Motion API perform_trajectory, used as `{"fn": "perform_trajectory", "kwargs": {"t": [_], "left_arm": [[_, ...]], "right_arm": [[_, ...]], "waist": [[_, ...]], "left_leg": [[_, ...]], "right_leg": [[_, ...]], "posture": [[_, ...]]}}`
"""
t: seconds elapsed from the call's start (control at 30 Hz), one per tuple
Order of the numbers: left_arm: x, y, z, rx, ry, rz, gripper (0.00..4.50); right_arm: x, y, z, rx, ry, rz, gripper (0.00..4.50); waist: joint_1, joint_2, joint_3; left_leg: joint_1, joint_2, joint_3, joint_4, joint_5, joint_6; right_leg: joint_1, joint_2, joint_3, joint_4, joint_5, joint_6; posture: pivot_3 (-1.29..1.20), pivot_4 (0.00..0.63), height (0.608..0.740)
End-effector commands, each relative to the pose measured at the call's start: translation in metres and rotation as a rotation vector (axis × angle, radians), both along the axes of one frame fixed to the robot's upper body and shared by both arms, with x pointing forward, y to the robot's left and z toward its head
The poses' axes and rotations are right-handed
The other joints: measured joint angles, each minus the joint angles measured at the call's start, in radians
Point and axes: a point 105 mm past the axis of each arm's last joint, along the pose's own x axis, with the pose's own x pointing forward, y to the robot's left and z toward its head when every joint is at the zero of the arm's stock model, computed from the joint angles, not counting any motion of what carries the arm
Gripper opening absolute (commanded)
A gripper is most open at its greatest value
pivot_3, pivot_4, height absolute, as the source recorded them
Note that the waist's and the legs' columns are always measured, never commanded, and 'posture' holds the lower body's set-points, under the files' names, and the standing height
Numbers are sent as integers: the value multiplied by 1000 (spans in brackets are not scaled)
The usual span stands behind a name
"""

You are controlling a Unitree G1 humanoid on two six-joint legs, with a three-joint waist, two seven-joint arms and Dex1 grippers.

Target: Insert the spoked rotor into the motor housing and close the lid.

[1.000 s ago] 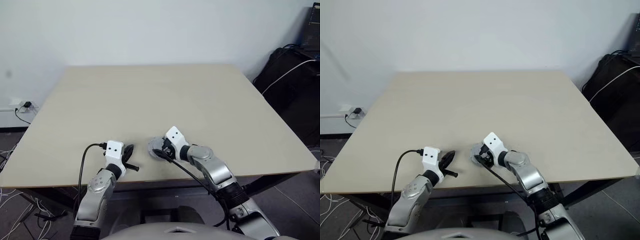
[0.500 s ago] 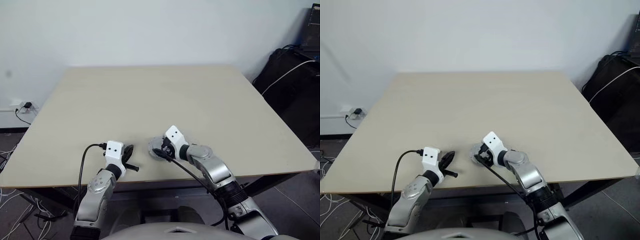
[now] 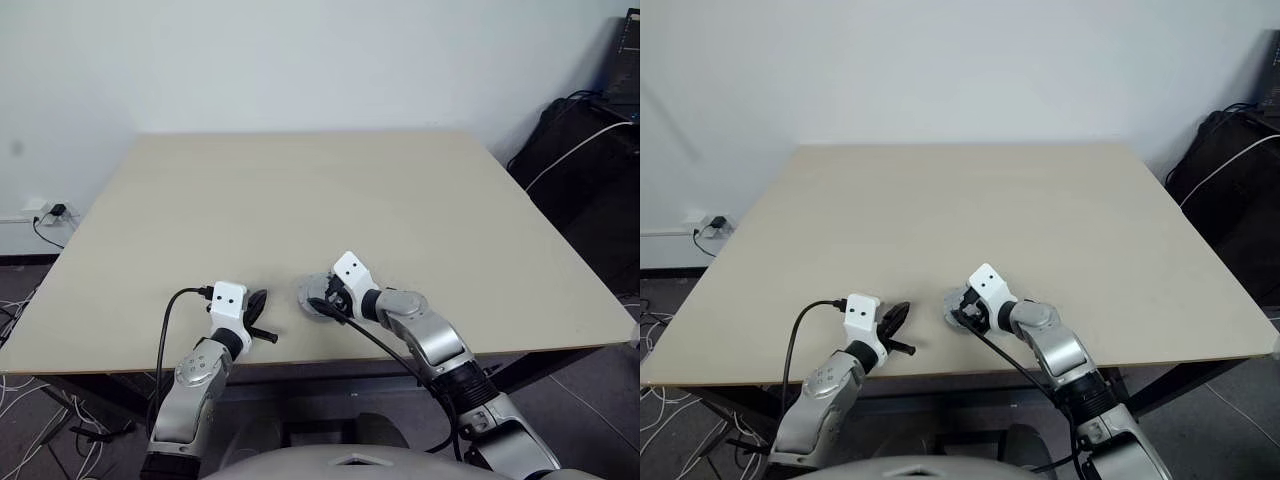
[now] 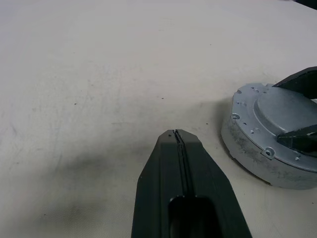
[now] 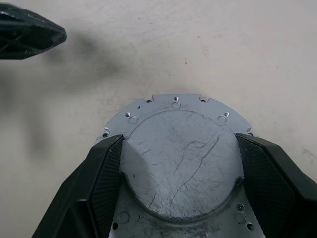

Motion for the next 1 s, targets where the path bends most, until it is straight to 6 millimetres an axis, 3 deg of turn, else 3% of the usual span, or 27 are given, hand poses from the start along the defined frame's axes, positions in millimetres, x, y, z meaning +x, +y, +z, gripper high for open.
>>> {"fn": "perform_trajectory", "kwargs": {"t": [0.03, 0.37, 0.53, 1.0], "left_arm": [[5, -2, 16, -12, -61, -4, 0], [8, -5, 20, -34, -66, -15, 0], [14, -19, 20, -58, 6, -47, 0], [74, -55, 38, -453, 341, -98, 0]], "right_arm": [[6, -11, -1, -68, -52, -8, 3192], [2, -16, -16, -57, 131, -111, 3192], [2, -19, -19, -87, 150, -127, 3192], [0, -15, -16, -107, 57, -50, 3192]], "waist": [[0, 0, 0], [1, 1, -1], [6, 1, -1], [-2, 0, -1]], "left_leg": [[0, 0, 0, 0, 0, 0], [2, 1, 0, 0, 0, 0], [3, 1, 0, 0, 0, 0], [3, -2, -1, 0, 1, 0]], "right_leg": [[0, 0, 0, 0, 0, 0], [2, 0, 0, 0, 0, 0], [3, 0, 0, 0, 0, 1], [5, 3, -1, 0, 0, 5]], "posture": [[0, 0, 740], [0, 0, 740], [0, 0, 740], [0, 0, 740]]}}
